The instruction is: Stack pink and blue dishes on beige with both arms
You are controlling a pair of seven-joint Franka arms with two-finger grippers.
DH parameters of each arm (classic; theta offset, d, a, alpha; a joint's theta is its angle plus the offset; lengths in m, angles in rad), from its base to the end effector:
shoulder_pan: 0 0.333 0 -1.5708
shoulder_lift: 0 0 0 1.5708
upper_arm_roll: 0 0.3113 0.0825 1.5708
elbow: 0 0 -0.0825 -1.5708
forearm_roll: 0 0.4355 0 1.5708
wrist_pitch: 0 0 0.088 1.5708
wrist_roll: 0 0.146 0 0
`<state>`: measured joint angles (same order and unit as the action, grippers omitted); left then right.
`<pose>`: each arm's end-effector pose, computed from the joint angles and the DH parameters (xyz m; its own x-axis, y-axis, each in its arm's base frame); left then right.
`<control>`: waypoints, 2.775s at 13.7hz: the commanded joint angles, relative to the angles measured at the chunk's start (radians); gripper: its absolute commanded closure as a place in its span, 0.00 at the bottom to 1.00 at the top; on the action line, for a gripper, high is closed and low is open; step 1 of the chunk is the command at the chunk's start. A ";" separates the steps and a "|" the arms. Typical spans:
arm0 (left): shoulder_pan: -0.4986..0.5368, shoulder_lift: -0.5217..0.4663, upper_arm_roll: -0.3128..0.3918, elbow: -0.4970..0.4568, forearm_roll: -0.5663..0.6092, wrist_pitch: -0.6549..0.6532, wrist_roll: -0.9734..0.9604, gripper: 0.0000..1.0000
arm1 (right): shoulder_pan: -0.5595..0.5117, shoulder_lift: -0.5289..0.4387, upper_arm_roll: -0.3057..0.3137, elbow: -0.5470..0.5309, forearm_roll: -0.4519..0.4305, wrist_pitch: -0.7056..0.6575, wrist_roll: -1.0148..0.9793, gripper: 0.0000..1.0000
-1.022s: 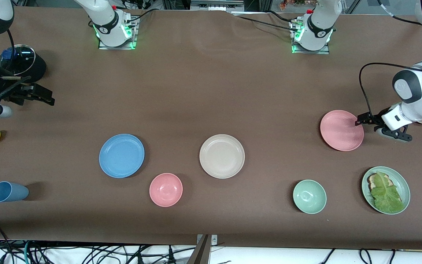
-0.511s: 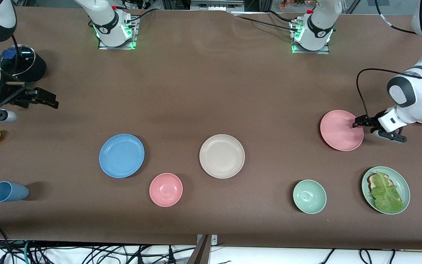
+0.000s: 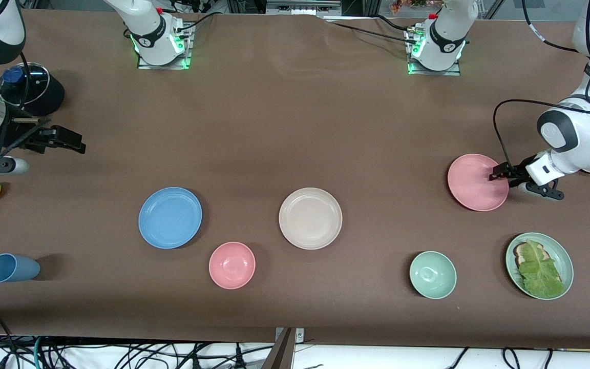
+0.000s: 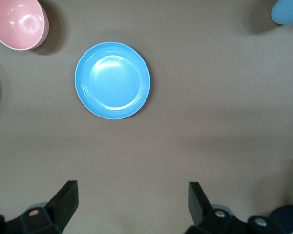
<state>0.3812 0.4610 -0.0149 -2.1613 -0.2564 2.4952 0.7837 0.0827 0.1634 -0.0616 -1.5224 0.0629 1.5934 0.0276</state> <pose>0.5335 0.1990 0.0823 0.9796 -0.2006 -0.0065 -0.1956 -0.9615 0.1932 0.6479 0.0250 0.5056 0.9956 -0.0081 -0.0934 -0.0128 -0.9987 -0.0499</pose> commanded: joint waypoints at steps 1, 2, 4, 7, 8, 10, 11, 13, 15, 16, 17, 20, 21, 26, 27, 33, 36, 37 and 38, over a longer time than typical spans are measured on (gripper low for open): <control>-0.002 0.005 0.000 0.012 -0.035 -0.001 0.037 0.98 | 0.000 0.005 0.003 0.008 0.006 -0.001 -0.006 0.00; -0.002 0.004 0.000 0.012 -0.035 -0.001 0.040 1.00 | -0.004 0.005 0.003 0.008 0.006 -0.001 -0.009 0.00; -0.002 0.002 0.000 0.012 -0.034 -0.004 0.040 1.00 | -0.008 0.014 0.003 0.008 0.005 -0.003 -0.011 0.00; -0.002 0.001 0.000 0.012 -0.029 -0.009 0.042 1.00 | -0.008 0.022 0.002 0.008 0.002 -0.003 -0.011 0.00; -0.004 0.001 0.000 0.014 -0.029 -0.009 0.040 1.00 | -0.008 0.025 0.002 0.008 0.003 -0.001 -0.011 0.00; -0.007 -0.018 0.000 0.038 -0.021 -0.044 0.035 1.00 | -0.008 0.034 0.002 0.008 0.001 -0.001 -0.011 0.00; -0.010 -0.033 0.000 0.076 -0.020 -0.120 0.034 1.00 | -0.008 0.038 0.002 0.008 0.001 0.000 -0.011 0.00; -0.021 -0.035 0.001 0.185 -0.017 -0.276 0.029 1.00 | -0.009 0.094 0.002 0.008 0.005 -0.001 -0.011 0.00; -0.021 -0.044 -0.005 0.288 0.070 -0.373 0.003 1.00 | -0.008 0.102 0.002 0.008 0.002 0.006 -0.011 0.00; -0.024 -0.042 -0.011 0.346 0.106 -0.434 -0.035 1.00 | -0.006 0.102 0.002 0.005 0.001 0.019 -0.011 0.00; -0.042 -0.042 -0.013 0.401 0.132 -0.493 -0.067 1.00 | -0.006 0.102 0.002 0.001 0.001 0.028 -0.009 0.00; -0.097 -0.044 -0.017 0.520 0.181 -0.617 -0.158 1.00 | -0.004 0.058 0.002 -0.092 0.000 0.127 -0.009 0.00; -0.116 -0.044 -0.017 0.543 0.187 -0.642 -0.190 1.00 | -0.004 0.024 0.002 -0.157 -0.002 0.179 -0.009 0.00; -0.243 -0.036 -0.039 0.555 0.186 -0.656 -0.413 1.00 | -0.004 -0.035 0.003 -0.286 -0.002 0.276 -0.011 0.00; -0.272 -0.032 -0.052 0.555 0.183 -0.656 -0.479 1.00 | -0.006 -0.018 0.003 -0.286 0.000 0.290 -0.011 0.00; -0.470 0.008 -0.057 0.557 0.137 -0.627 -0.855 1.00 | -0.006 0.155 0.003 -0.294 0.009 0.480 -0.009 0.00; -0.563 0.044 -0.057 0.557 0.109 -0.561 -0.992 1.00 | -0.003 0.226 0.003 -0.334 0.009 0.624 -0.009 0.00; -0.597 0.059 -0.057 0.557 0.109 -0.546 -1.046 1.00 | -0.003 0.247 0.003 -0.337 0.009 0.651 -0.009 0.00; -0.626 0.067 -0.057 0.557 0.109 -0.530 -1.095 1.00 | -0.004 0.274 0.003 -0.337 0.009 0.687 -0.009 0.00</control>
<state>-0.1893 0.5012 -0.0844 -1.6269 -0.1294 1.9435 -0.2278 0.0815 0.4183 -0.0616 -1.8455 0.0627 2.2253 0.0272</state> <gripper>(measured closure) 0.934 0.000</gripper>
